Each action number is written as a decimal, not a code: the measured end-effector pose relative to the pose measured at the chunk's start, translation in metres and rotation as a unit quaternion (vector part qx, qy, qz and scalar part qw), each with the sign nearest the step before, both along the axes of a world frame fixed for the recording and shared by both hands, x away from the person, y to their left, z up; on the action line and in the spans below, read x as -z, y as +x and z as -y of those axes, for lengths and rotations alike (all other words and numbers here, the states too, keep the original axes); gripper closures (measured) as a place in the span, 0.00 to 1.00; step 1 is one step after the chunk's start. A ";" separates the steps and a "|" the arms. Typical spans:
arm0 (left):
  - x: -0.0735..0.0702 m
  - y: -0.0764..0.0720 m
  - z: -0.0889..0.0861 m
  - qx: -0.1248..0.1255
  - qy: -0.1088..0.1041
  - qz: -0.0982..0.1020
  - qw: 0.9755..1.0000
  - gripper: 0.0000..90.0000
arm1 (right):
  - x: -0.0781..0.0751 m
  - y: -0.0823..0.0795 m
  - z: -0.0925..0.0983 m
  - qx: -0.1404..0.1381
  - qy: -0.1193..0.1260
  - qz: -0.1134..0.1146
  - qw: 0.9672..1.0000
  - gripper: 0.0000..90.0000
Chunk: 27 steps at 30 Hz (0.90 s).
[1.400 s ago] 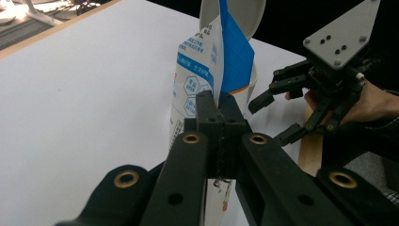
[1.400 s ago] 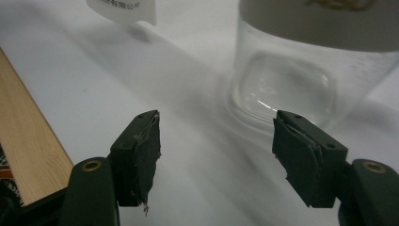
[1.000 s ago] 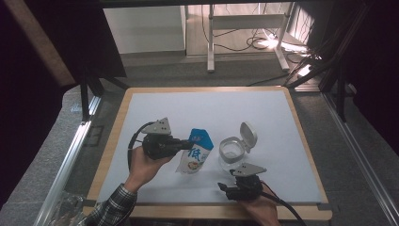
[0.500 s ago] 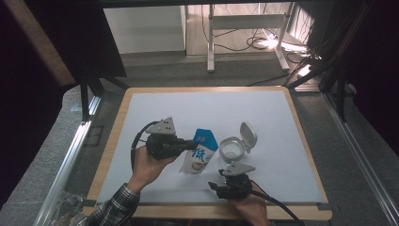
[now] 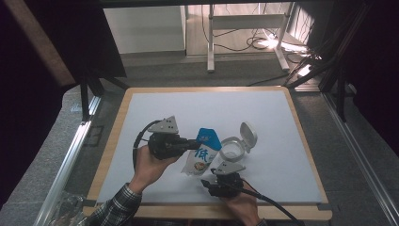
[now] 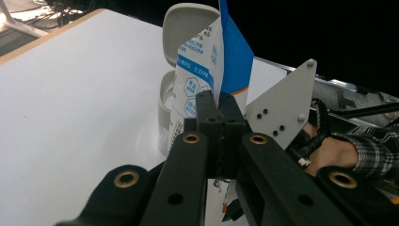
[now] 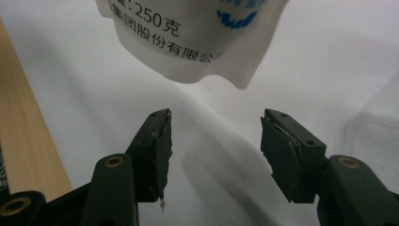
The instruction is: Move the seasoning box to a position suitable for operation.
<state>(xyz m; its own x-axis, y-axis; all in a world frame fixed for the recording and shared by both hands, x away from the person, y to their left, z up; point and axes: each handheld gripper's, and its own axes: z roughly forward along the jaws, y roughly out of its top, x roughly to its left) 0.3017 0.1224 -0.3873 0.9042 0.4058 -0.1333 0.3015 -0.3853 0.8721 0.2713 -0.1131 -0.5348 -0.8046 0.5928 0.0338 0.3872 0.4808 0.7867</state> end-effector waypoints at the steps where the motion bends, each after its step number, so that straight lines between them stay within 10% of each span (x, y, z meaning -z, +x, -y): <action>1: 0.000 0.000 0.000 0.000 -0.001 -0.001 1.000 1.00 | 0.000 0.001 -0.002 0.001 0.000 -0.001 1.000 0.49; 27: -0.012 -0.004 0.004 0.006 -0.001 -0.007 1.000 1.00 | 0.000 0.007 -0.023 0.021 0.018 0.057 0.998 0.47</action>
